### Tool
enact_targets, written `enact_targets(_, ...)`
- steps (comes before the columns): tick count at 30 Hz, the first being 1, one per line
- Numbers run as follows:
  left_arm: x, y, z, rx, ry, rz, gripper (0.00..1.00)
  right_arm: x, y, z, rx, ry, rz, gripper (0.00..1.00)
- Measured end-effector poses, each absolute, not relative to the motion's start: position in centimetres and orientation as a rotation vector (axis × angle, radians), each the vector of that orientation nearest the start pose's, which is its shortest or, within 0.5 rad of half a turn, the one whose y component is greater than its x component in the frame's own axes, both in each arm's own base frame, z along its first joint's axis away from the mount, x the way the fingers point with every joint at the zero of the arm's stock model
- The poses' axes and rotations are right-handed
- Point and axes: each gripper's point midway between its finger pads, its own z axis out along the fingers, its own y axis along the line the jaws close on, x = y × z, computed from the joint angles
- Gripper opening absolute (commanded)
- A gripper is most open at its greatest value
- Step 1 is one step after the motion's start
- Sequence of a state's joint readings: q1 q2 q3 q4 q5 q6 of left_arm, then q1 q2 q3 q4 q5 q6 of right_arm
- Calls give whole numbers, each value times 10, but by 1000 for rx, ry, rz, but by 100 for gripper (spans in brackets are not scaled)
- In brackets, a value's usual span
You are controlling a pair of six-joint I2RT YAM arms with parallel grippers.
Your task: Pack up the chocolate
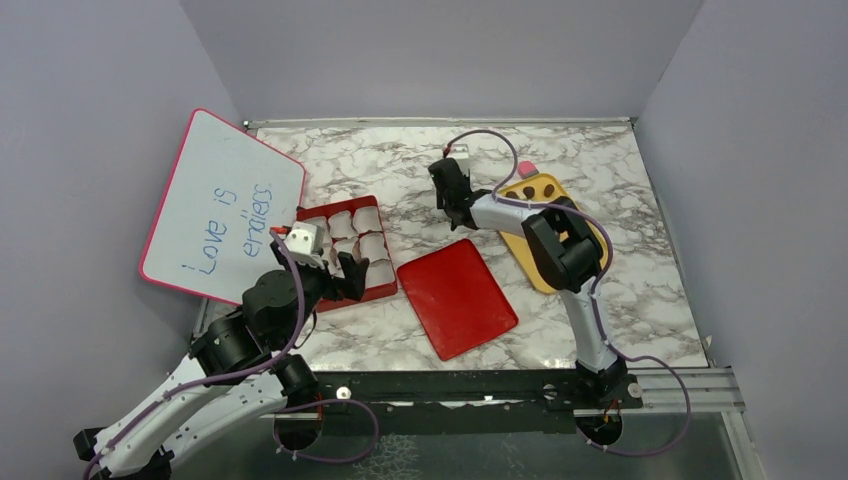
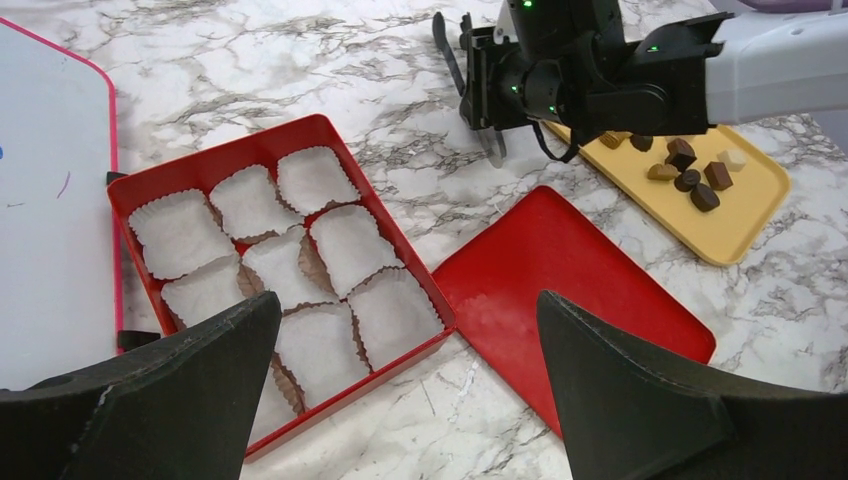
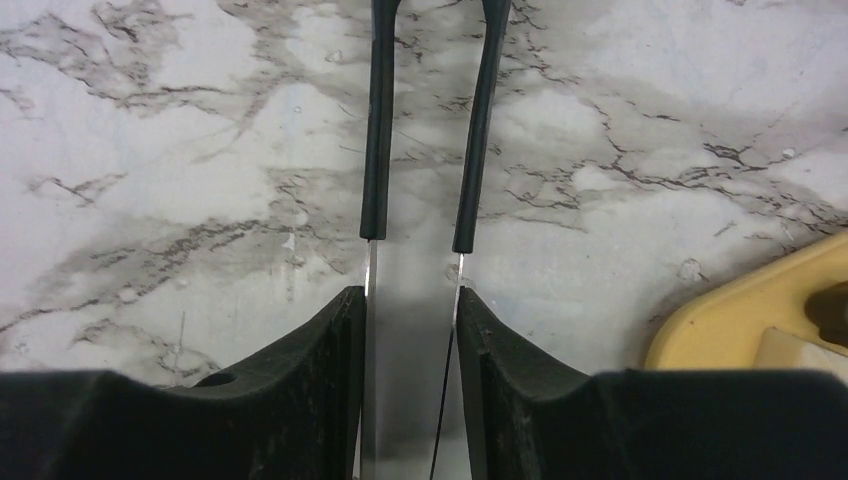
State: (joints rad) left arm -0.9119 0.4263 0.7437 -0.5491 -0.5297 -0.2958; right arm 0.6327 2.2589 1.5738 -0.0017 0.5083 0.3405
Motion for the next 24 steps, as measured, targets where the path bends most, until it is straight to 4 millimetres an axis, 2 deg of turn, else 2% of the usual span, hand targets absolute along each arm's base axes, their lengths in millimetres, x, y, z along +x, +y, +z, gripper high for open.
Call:
enact_targets(4,193,-116,262,160,1787,-373,97,492,269,33,-93,2163,-40,40)
enact_targets(7,195,-115,261,140,1793,-358,93,485,263,43,-113,2160,-49,39)
enact_targets(14,200,-114,254,106,1824,-319,91,467,258,97,-144,2106,29,36)
enact_targets(18,202,-115,259,73,1830,-332,91,446,250,120,-156,2095,76,36)
enact_targets(24,203,-120,274,-2,1792,-410,91,405,238,131,-226,2156,141,36)
